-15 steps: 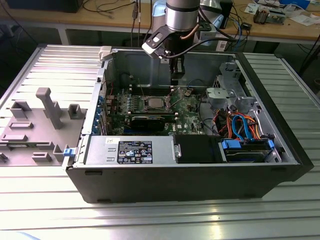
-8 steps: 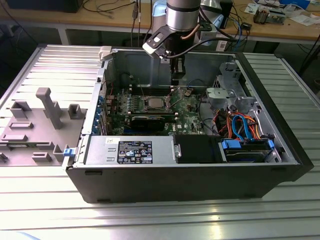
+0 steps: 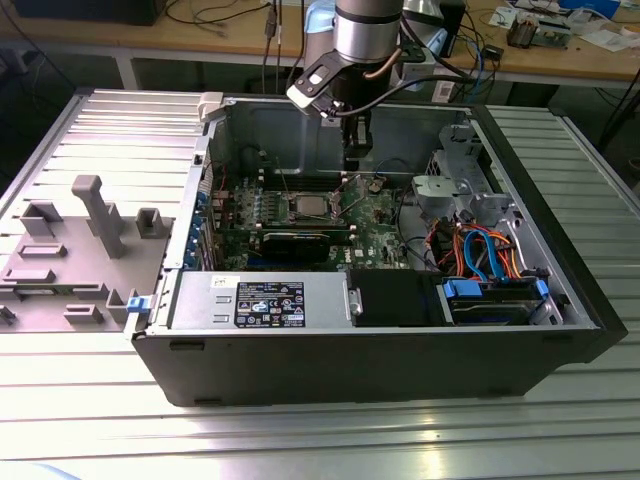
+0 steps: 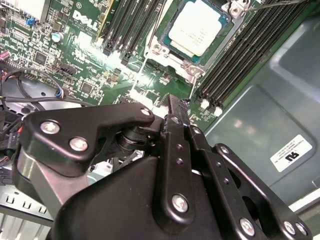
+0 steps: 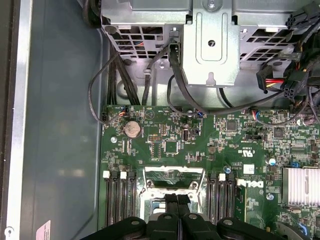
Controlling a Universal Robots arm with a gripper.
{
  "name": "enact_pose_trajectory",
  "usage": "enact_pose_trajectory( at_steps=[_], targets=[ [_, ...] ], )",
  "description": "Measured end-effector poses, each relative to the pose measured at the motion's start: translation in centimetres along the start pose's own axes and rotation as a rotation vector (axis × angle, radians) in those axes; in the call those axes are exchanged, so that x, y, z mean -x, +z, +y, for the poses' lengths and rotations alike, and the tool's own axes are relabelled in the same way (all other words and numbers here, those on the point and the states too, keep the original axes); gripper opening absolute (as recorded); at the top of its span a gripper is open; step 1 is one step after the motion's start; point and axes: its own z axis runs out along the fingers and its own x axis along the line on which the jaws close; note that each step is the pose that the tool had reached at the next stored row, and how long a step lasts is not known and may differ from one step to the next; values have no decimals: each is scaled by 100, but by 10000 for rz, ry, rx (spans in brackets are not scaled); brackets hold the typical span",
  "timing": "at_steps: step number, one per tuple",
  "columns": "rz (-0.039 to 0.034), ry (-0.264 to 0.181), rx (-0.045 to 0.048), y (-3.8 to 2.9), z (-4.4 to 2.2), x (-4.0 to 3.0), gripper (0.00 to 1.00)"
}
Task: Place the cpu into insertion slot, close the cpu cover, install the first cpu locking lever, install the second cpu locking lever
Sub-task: 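Close the cpu cover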
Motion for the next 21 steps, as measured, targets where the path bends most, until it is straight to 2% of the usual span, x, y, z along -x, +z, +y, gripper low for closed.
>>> enact_pose_trajectory(
  at_steps=[11, 21],
  targets=[
    [-1, 0, 0, 2, 61, 2, 11],
    [-1, 0, 0, 3, 64, 2, 11]
  ],
)
